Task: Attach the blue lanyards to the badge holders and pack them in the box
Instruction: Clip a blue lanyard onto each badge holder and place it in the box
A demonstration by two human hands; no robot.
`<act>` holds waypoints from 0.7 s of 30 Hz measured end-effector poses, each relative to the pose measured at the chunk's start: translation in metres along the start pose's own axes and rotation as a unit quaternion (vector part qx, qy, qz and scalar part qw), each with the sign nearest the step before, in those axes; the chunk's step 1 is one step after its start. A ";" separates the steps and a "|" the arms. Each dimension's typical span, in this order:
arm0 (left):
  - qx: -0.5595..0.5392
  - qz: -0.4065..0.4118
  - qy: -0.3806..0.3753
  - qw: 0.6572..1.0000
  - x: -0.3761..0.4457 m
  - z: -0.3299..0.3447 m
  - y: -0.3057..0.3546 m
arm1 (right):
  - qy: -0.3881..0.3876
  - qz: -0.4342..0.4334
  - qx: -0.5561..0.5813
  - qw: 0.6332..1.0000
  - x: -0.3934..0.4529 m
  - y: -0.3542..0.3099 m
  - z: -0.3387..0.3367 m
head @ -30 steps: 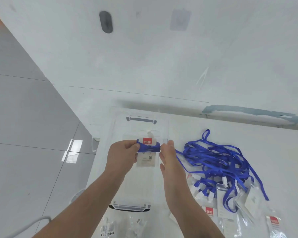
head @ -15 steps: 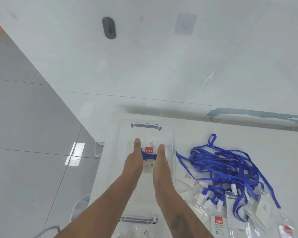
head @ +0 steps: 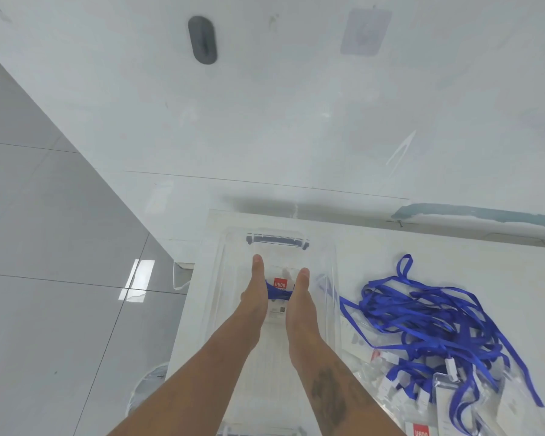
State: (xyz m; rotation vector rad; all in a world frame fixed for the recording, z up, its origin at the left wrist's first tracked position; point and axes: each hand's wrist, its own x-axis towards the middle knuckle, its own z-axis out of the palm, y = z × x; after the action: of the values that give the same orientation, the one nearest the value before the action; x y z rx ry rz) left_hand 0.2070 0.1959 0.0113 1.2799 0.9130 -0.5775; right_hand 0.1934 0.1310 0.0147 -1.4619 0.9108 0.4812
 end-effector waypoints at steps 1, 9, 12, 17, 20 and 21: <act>-0.004 -0.004 0.014 1.000 0.001 0.001 -0.002 | 0.000 0.007 0.004 1.000 0.000 -0.001 -0.001; 0.026 0.032 -0.002 0.999 0.003 -0.005 -0.013 | 0.005 0.029 0.021 0.999 -0.010 -0.001 -0.005; 0.021 0.022 -0.013 0.999 -0.006 -0.005 -0.007 | 0.007 0.034 0.021 0.999 -0.013 -0.005 -0.005; 0.008 0.024 -0.027 0.999 -0.015 -0.004 0.001 | 0.008 0.034 0.018 0.999 -0.017 -0.007 -0.002; -0.004 0.017 -0.029 0.999 -0.016 -0.004 0.001 | 0.017 0.034 0.024 0.999 -0.022 -0.009 -0.002; -0.012 0.017 -0.029 0.999 -0.015 -0.003 0.001 | 0.014 0.033 0.030 0.999 -0.026 -0.011 -0.004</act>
State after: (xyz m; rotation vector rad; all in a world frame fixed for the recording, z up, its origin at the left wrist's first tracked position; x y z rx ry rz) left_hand 0.1993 0.1970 0.0245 1.2481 0.8457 -0.5733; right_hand 0.1857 0.1326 0.0422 -1.3906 0.9899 0.4807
